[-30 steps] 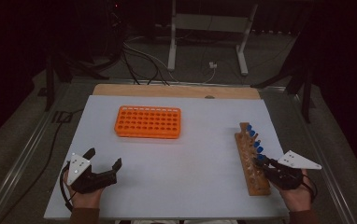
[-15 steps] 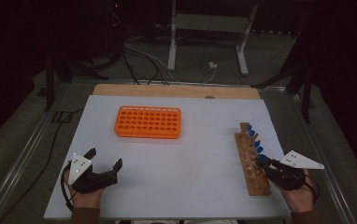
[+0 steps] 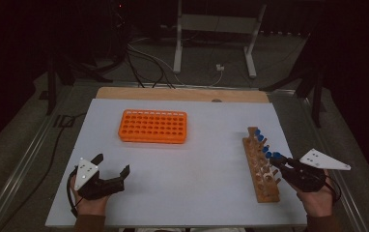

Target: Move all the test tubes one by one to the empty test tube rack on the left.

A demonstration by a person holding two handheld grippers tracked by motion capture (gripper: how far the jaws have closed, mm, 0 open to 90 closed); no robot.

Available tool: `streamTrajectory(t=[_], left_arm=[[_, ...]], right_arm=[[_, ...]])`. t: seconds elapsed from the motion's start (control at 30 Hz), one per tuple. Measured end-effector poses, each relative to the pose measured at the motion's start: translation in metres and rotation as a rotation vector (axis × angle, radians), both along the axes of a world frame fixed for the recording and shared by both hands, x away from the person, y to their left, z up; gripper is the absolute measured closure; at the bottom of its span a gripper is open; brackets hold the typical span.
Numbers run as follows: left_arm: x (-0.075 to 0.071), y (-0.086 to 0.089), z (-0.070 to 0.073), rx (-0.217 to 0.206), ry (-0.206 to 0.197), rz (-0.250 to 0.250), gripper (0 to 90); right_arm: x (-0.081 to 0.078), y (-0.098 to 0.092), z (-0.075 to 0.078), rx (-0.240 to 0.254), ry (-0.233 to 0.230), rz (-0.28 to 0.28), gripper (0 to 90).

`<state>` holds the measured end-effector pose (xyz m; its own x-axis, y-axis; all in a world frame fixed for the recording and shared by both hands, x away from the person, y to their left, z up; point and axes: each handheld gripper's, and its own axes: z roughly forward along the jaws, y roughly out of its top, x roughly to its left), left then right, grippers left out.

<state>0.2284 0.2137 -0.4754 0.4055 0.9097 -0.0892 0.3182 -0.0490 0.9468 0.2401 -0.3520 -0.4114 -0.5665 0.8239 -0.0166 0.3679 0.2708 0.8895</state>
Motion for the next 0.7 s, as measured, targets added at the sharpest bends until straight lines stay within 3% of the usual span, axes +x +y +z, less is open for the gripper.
streamTrajectory(t=[0.27,0.3,0.47,0.57,0.7], left_arm=[[0.003,-0.026,0.023,0.009,-0.034,-0.079,0.7],[0.005,-0.035,0.029,0.011,-0.044,-0.112,0.7],[0.012,-0.056,0.041,0.0,-0.066,-0.172,0.7],[0.02,-0.079,0.051,0.012,-0.077,-0.226,0.7],[0.026,-0.095,0.055,0.02,-0.084,-0.257,0.7]], right_arm=[[0.005,0.003,0.014,0.009,-0.017,0.015,76.7],[0.005,0.004,0.016,0.01,-0.022,0.015,76.7],[0.007,0.011,0.025,0.029,-0.04,0.034,76.7],[0.011,0.02,0.026,0.027,-0.042,0.055,76.6],[0.018,0.032,0.026,0.039,-0.038,0.078,76.6]])
